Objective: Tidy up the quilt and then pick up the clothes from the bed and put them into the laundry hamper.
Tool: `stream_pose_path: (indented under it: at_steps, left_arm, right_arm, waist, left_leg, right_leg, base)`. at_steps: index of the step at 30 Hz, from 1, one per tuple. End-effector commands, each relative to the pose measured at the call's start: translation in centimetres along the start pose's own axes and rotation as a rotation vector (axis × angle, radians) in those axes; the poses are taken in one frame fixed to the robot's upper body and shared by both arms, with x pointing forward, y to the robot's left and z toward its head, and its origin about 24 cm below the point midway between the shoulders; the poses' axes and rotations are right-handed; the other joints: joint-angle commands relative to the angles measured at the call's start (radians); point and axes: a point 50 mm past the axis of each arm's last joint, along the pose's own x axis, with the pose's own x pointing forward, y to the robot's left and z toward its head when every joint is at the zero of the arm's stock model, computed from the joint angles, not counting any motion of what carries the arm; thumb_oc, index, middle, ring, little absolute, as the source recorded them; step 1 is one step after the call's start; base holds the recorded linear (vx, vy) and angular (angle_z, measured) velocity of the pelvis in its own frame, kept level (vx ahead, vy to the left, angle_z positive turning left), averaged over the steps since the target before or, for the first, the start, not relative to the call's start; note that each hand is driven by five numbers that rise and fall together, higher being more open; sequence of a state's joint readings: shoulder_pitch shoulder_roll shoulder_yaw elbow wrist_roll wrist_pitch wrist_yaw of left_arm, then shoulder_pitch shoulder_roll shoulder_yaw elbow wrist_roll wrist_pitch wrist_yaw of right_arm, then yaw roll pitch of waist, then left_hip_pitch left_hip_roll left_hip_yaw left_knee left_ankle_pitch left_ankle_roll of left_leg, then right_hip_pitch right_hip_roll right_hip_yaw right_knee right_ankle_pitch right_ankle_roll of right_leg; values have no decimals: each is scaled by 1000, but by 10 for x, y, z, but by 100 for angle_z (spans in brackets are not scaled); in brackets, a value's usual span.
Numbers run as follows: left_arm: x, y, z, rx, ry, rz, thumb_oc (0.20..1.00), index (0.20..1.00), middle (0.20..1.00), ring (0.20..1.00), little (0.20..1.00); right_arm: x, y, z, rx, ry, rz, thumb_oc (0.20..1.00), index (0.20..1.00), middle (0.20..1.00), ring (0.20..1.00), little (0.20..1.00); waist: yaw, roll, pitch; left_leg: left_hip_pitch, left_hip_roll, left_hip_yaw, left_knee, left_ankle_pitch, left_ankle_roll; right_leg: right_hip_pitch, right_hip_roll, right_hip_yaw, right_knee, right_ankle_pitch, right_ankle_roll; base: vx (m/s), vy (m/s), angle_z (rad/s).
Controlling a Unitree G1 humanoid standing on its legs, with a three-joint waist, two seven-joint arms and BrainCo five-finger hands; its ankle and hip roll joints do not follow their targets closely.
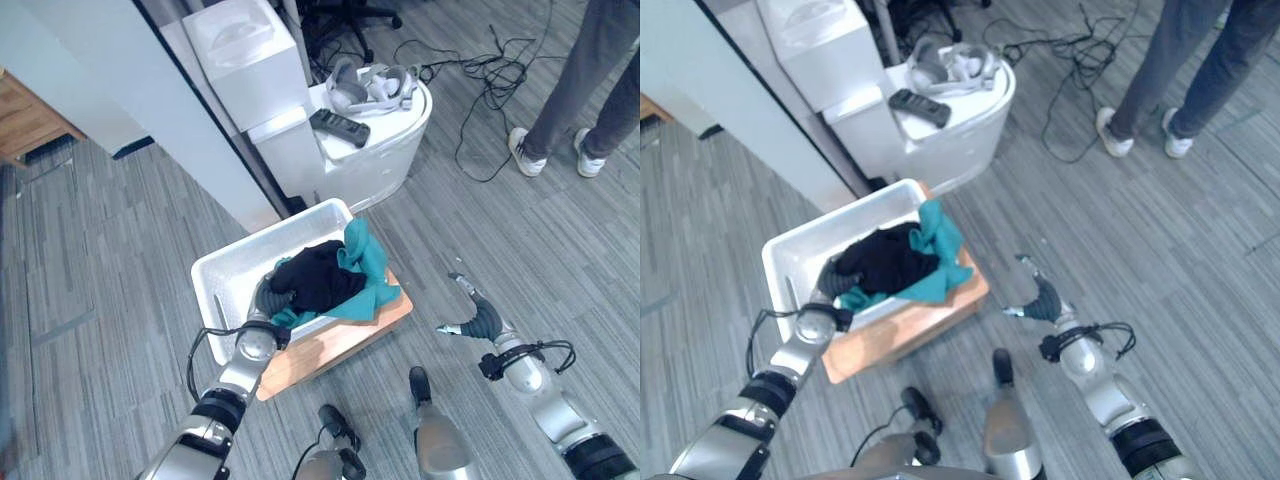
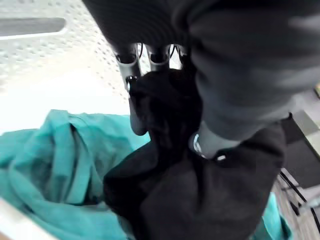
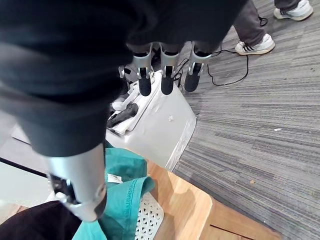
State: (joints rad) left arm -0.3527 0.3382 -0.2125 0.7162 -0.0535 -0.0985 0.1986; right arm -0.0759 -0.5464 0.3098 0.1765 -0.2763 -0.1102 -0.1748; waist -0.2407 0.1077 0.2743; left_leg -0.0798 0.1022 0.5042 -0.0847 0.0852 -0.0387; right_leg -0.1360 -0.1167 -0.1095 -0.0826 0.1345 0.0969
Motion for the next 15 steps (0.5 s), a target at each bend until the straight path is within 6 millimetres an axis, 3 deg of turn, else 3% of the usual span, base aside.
stream_pose_path:
  at_steps: [1,5,6,8,12,13,14,15]
  left_arm:
    - [17,44,26,-98,-75,163,1000,1000,1000,1000,1000]
    - [8,49,18,-365,-76,193,1000,1000,1000,1000,1000]
    - [-2,49,15,-455,-116,189,1000,1000,1000,1000,1000]
    - [-6,48,13,-467,-126,184,1000,1000,1000,1000,1000]
    - [-21,41,6,-569,-136,172,1000,1000,1000,1000,1000]
    - [-28,35,-9,-642,-87,172,1000,1000,1000,1000,1000]
    - [-28,35,-10,-642,-87,172,1000,1000,1000,1000,1000]
    - [-34,29,-23,-643,-34,149,1000,1000,1000,1000,1000]
  right_arm:
    - [10,2,22,35,-103,-40,1000,1000,1000,1000,1000]
    - [9,3,19,43,-85,-24,1000,1000,1000,1000,1000]
    - [10,4,13,11,-59,-11,1000,1000,1000,1000,1000]
    - [10,6,9,-6,-39,3,1000,1000,1000,1000,1000]
    - [5,20,-19,-28,105,47,1000,1000,1000,1000,1000]
    - [1,25,-33,-19,178,52,1000,1000,1000,1000,1000]
    - [1,25,-33,-19,178,53,1000,1000,1000,1000,1000]
    - [-1,27,-42,-26,219,56,1000,1000,1000,1000,1000]
  waist:
    - [15,-49,-8]
    - [34,-56,-30]
    - [55,-68,-49]
    - [64,-73,-59]
    - [98,-92,-88]
    - [113,-104,-102]
    - [112,-104,-101]
    - [118,-106,-107]
  left_leg:
    - [114,15,-41,-3,-94,-77]
    - [127,23,-54,-3,-94,-80]
    - [128,30,-53,-3,-72,-76]
    - [133,31,-59,-3,-73,-75]
    - [156,41,-81,-3,-77,-76]
    - [167,45,-97,-3,-77,-77]
    - [167,45,-97,-3,-77,-77]
    - [171,46,-103,-3,-77,-77]
  right_leg:
    - [6,-76,-38,-1,-44,117]
    - [31,-71,-54,-1,-55,110]
    - [46,-66,-72,-3,-45,96]
    - [57,-64,-78,-5,-49,94]
    - [100,-60,-102,-5,-64,90]
    - [120,-56,-115,-5,-72,88]
    - [120,-56,-115,-5,-72,88]
    - [130,-56,-120,-5,-74,88]
  base:
    - [12,-51,13]
    - [-7,-48,15]
    - [-55,-73,7]
    - [-3,-60,17]
    - [50,-45,13]
    - [50,-46,16]
    - [46,-35,20]
    - [22,-6,18]
